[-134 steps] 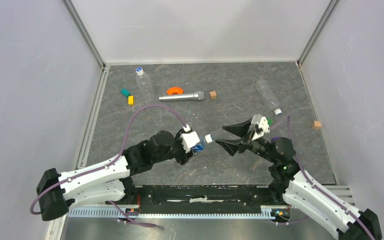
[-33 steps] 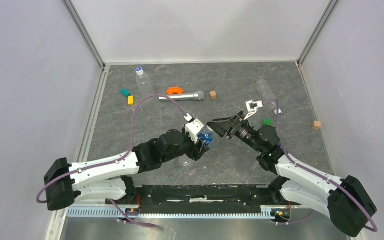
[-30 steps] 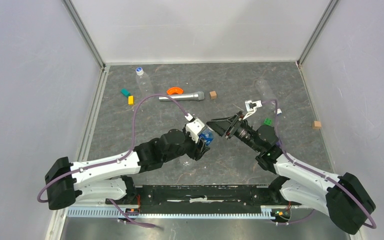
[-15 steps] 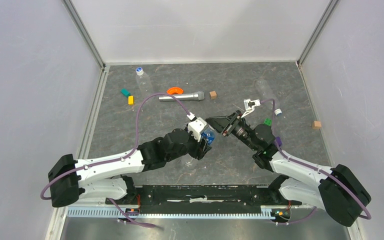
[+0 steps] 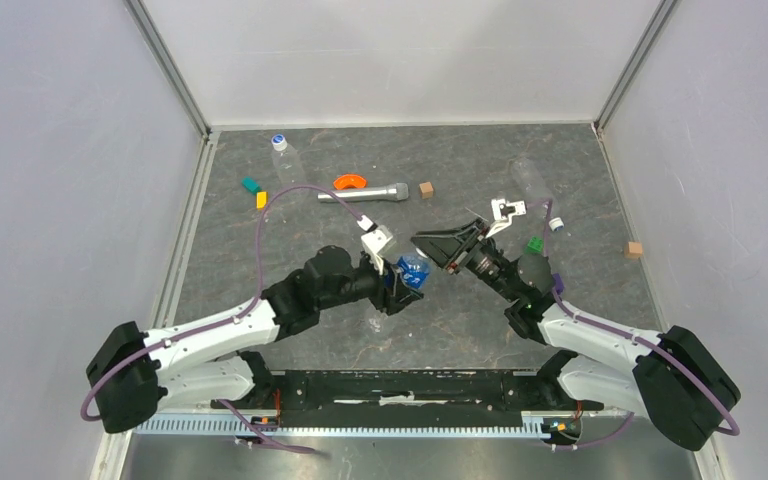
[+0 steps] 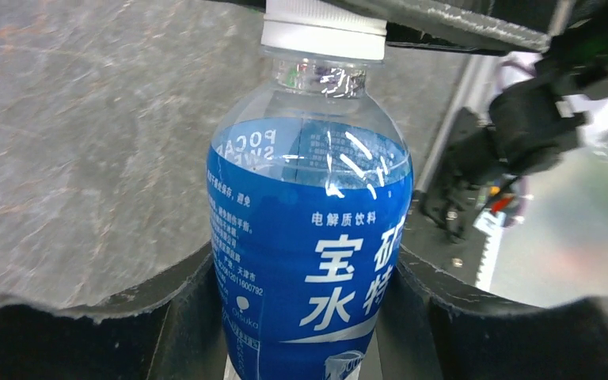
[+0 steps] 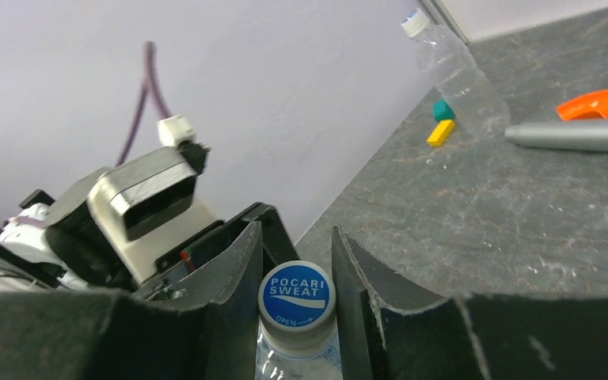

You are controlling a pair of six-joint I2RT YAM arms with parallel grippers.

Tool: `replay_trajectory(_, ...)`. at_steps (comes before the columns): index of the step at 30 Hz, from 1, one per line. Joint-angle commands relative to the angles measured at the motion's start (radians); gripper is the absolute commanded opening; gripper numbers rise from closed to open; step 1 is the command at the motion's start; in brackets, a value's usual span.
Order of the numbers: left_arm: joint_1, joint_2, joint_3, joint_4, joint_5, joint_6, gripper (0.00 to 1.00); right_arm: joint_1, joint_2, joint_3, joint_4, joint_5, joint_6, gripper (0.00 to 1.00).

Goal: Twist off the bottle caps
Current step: Unscrew the bottle cap from the plastic bottle.

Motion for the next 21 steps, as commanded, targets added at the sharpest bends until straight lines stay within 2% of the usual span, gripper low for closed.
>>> replay_trajectory(1, 0.135, -0.058, -0.03, 0.272, 0.322, -0.155, 0.02, 0.009, -0.039, 0.012, 0.186, -0.183, -0.035, 0.0)
replay_trajectory(5, 0.185, -0.058, -0.052, 0.391, 0.452, -0.235, 0.02, 0.007, -0.049, 0.019, 0.283, -0.267, -0.02, 0.0)
replay_trajectory(8, 0.221, -0.04, -0.096, 0.583, 0.515, -0.341, 0.02, 0.008, -0.007, 0.01, 0.535, -0.352, 0.09, 0.0)
replay_trajectory(10, 0.234, -0.02, -0.102, 0.67, 0.559, -0.398, 0.02, 0.008, 0.016, 0.018, 0.635, -0.386, 0.139, 0.0)
replay_trajectory(13, 0.234, -0.011, -0.098, 0.706, 0.594, -0.42, 0.02, 0.007, 0.003, 0.029, 0.599, -0.401, 0.105, 0.0)
replay_trajectory(15, 0.235, -0.021, -0.097, 0.691, 0.588, -0.415, 0.02, 0.005, -0.032, 0.029, 0.486, -0.371, 0.046, 0.0)
replay_trajectory(17, 0.234, -0.047, -0.076, 0.541, 0.542, -0.339, 0.02, 0.006, -0.074, 0.028, 0.359, -0.322, -0.019, 0.01)
replay_trajectory(18, 0.228, -0.071, -0.058, 0.419, 0.485, -0.266, 0.02, 0.006, -0.101, 0.028, 0.273, -0.283, -0.048, 0.18)
replay_trajectory(19, 0.213, -0.092, -0.036, 0.266, 0.402, -0.175, 0.02, 0.006, -0.129, 0.033, 0.166, -0.243, -0.074, 0.44)
replay_trajectory(20, 0.186, -0.115, -0.005, 0.147, 0.317, -0.1, 0.02, 0.006, -0.154, 0.036, 0.083, -0.191, -0.103, 0.59)
replay_trajectory(21, 0.16, -0.127, 0.023, 0.045, 0.222, -0.029, 0.02, 0.006, -0.178, 0.043, -0.013, -0.142, -0.12, 0.67)
